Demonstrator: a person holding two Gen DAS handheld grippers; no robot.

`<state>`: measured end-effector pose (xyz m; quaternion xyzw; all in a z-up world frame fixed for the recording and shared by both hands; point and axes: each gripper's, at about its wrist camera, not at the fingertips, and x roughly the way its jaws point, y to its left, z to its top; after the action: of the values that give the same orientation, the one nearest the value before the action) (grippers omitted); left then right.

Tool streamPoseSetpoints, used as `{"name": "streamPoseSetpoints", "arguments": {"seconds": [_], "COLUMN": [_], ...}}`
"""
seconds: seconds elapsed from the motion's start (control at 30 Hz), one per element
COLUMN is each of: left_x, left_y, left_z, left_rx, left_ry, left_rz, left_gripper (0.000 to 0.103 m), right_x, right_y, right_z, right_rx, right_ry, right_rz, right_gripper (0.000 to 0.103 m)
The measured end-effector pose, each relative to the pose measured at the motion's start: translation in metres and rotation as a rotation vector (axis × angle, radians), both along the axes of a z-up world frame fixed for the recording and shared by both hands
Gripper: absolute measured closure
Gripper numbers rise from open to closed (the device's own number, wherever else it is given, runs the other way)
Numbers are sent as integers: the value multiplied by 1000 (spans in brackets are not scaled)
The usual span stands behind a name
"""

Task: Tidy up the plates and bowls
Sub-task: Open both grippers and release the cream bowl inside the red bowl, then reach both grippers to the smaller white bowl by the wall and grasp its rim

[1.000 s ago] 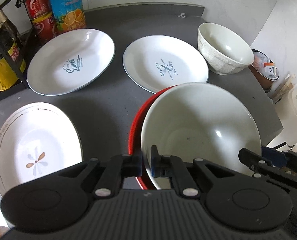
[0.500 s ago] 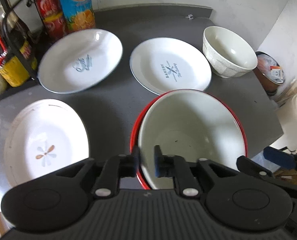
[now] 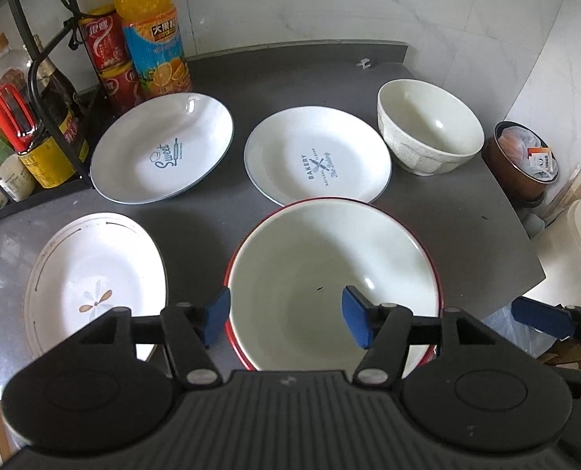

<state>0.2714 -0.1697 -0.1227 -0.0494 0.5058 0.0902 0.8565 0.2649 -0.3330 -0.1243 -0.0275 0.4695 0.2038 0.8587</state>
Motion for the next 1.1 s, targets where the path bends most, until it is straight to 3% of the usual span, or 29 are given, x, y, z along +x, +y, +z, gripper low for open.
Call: {"name": "streamPoseSetpoints", "arguments": {"seconds": [0.07,0.13,0.67,1.1], "left_x": [-1,-2,12,68], "left_y": [-4,-8,-14,-21], "left_z": [1,2,15,9], "left_rx": [4,8,23,33], "left_ry": [-9,-12,-30,-36], "left_rz": [-5,-10,-14,-107], "left_gripper": [36,35,33,33], "right_x": [0,1,14,54], "right_y": [-5,-11,-44,-64], "right_z": [1,1,0,-18], "right_rx": [11,21,110,138], "right_ry": [-13,-20,-13,-13], "right_rz": [-5,-15,-106,-237], "right_gripper": [36,34,34,34]}}
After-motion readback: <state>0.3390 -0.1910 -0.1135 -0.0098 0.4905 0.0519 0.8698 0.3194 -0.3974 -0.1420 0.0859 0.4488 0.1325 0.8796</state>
